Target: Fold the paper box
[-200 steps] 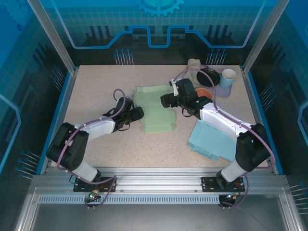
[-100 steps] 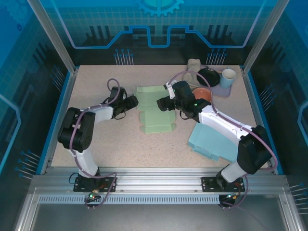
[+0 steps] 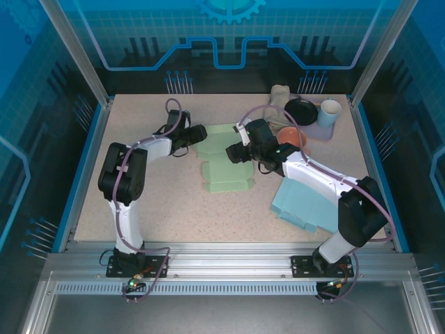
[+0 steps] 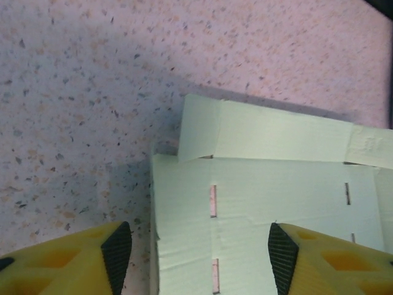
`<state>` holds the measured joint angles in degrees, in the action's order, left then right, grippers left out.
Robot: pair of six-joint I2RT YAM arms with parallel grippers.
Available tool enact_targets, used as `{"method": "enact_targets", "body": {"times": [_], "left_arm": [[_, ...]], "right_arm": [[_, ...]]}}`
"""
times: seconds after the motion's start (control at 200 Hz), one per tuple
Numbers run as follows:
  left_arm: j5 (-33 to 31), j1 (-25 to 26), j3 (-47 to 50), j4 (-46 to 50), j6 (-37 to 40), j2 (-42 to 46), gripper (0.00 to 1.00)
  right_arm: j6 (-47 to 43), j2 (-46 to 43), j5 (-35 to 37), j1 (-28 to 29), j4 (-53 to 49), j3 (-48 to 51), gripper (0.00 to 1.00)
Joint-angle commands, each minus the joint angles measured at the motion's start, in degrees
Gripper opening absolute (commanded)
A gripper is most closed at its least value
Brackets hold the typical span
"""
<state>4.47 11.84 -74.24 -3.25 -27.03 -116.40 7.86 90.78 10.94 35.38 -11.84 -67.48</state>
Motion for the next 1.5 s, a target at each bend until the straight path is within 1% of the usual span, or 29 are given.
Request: {"method": "enact_targets", "body": {"times": [0.0,0.04,0.105,0.155,0.185,0.285,0.365,0.445,0.505,0.525,0.545,0.59,0.62,0.68,0.755,0.83,0.91,0.99,1.08,1.145,1.225,1.255,1.401,1.496], "left_arm": [[1.47,-0.06,-2.44,3.58,1.95,-2.02,0.54],[1.61,-0.06,-3.11,3.96,2.11,-2.36,0.48],[1.75,-0.14,-3.63,4.87,1.91,-2.6,0.31],[2.85,-0.23,-3.74,5.13,1.29,-2.26,0.14],[3.84,-0.23,-3.51,4.92,1.04,-1.76,0.0],[5.14,-0.15,0.2,1.47,-0.47,2.6,0.0],[5.27,-0.06,4.14,-1.52,-0.38,7.67,0.0],[5.8,0.35,7.52,-3.72,1.07,11.88,0.0],[5.04,1.13,10.53,-5.48,2.69,14.64,0.0],[4.68,1.44,11.43,-5.93,3.26,15.62,0.0],[4.4,1.77,12.55,-6.45,3.96,16.62,0.0],[3.38,2.64,14.92,-7.91,5.9,18.55,0.0],[2.51,3.44,16.43,-9.06,7.59,19.96,0.0],[0.15,5.07,19.83,-12.12,11.54,22.59,0.0],[-1.56,6.93,25.1,-17.9,16.02,25.48,0.0],[-1.02,8.55,30.9,-26.36,19.47,28.17,0.0],[0.63,9.3,34.83,-32.64,21.51,29.29,0.0],[1.97,9.35,36.4,-35.51,22.62,28.49,0.0],[2.99,9.35,37.45,-38.13,22.93,25.46,0.0],[4.47,9.35,37.59,-40.45,23.32,22.58,0.0],[4.83,9.22,37.35,-43.46,22.64,19.66,0.0],[5.51,8.94,37.08,-42.32,22.26,19.87,0.0],[6.85,8.64,36.99,-43.24,21.92,19.37,0.0],[6.34,8.56,37.47,-43.86,21.41,19.54,0.0]], "right_arm": [[-1.14,-0.3,-0.36,1.08,1.26,-0.98,0.81],[-1.22,-0.34,-0.49,1.14,1.29,-0.9,0.81],[-1.35,-0.28,-0.46,1.16,1.28,-0.94,0.81],[-1.43,-0.17,-0.07,1.18,1.21,-0.9,0.81],[-1.35,-0.19,0.22,1.11,1.12,-0.9,0.81],[-1.29,-0.5,0.37,1.17,1.07,-1.65,0.81],[-1.72,-0.52,0.01,1.19,-0.04,-4.54,0.81],[-5.99,-0.02,-0.72,1.1,-1.1,-9.34,0.81],[-13.13,0.4,-2.89,1.05,-1.69,-13.1,0.8],[-16.18,0.44,-4.06,1.05,-1.63,-14.12,0.78],[-19.78,0.45,-5.25,1.1,-1.52,-14.91,0.75],[-27.74,0.3,-7.07,1.21,-1.7,-16.39,0.72],[-33.24,0.06,-8.93,1.05,-1.99,-17.03,0.68],[-43.38,-0.54,-12.41,0.87,-4.06,-17.89,0.67],[-53.85,-1.39,-17.21,0.24,-7.97,-17.88,0.64],[-59.9,-1.71,-20.01,-0.66,-11.02,-16.81,0.64],[-61.7,-0.78,-21.45,-2.14,-14.09,-16.29,0.64],[-63.54,0.71,-22.6,-3.88,-17.98,-16.07,0.64],[-64.85,3.24,-22.57,-5.49,-23.15,-16.8,0.63],[-63.91,5.99,-22.93,-7.07,-28.74,-19.76,0.6],[-61.6,9.21,-23.18,-9.22,-35.13,-23.23,0.59],[-61.3,10.38,-23.15,-10.0,-36.71,-23.87,0.59],[-59.46,13.18,-22.91,-12.84,-37.35,-25.55,0.59],[-58.62,14.76,-21.63,-13.87,-37.29,-26.47,0.59]]}}
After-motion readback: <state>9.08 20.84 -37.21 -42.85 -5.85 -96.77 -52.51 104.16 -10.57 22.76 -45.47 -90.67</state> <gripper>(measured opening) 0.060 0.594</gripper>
